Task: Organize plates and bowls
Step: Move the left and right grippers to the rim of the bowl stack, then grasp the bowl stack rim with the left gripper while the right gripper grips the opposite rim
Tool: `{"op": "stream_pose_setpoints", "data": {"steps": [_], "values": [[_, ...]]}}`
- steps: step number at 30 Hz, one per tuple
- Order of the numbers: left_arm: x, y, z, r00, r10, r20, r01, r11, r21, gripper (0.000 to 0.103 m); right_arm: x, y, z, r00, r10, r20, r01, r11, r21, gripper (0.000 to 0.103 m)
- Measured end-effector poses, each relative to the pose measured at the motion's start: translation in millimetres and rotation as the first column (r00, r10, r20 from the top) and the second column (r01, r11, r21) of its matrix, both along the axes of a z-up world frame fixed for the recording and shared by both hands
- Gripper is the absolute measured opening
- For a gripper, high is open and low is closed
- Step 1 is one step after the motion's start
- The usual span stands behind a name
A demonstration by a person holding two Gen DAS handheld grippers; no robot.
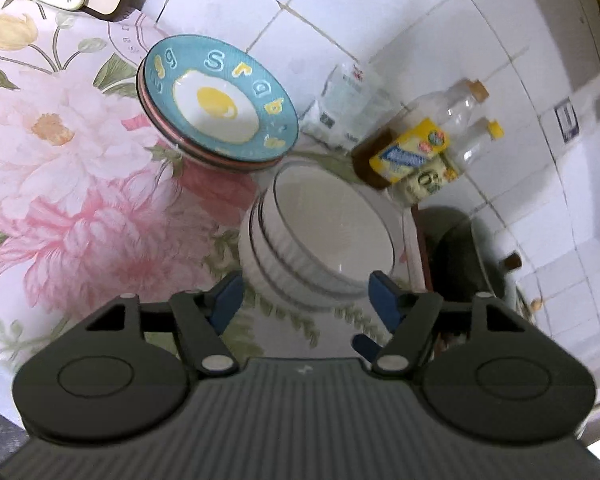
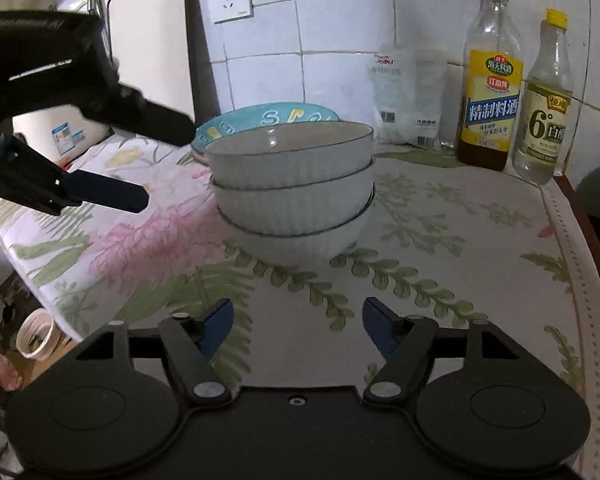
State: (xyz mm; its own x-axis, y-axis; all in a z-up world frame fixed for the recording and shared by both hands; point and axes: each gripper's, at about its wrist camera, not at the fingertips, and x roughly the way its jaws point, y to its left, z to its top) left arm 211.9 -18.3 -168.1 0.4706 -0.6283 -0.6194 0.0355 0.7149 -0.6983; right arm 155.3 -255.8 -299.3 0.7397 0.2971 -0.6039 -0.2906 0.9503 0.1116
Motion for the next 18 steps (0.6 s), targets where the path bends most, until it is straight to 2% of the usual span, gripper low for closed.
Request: {"op": "stream_pose_setpoints", "data": {"steps": [3,7,12,15,18], "values": [[12.9,1.4,-8.2,0.999,0.036,0.006,-0.036,0.999,-0.031,0.075,10.2,3.4,-2.9,0.997,-0.025,0.078,0.025,1.0,0.001,0.097],[31.5,-2.1,-28.0,0.999,0.025,-0.041,-0.027,0.998,-0.052,0.075,26.1,10.8,-10.2,0.998,-0.011,0.064,0.01,1.0,0.007,0.097],[52.9,-4.3,-52.1,0.992,-0.015,-0.123,0.011,0.999,-0.033,0.071,42.2,19.4,-14.1,0.998,0.027,0.062,-0.026,1.0,-0.016,0.097],[63.4,-4.2,-63.0,0.984,-0.035,-0.175,0.026,0.998,-0.052,0.062,51.1,22.1,-15.3,0.997,0.045,0.057,-0.043,0.999,-0.03,0.097],[70.2,-4.9,-67.6,0.983,-0.055,-0.175,0.041,0.996,-0.084,0.056,60.4,18.3,-16.1,0.998,0.056,0.041,-0.056,0.998,-0.003,0.1]]}}
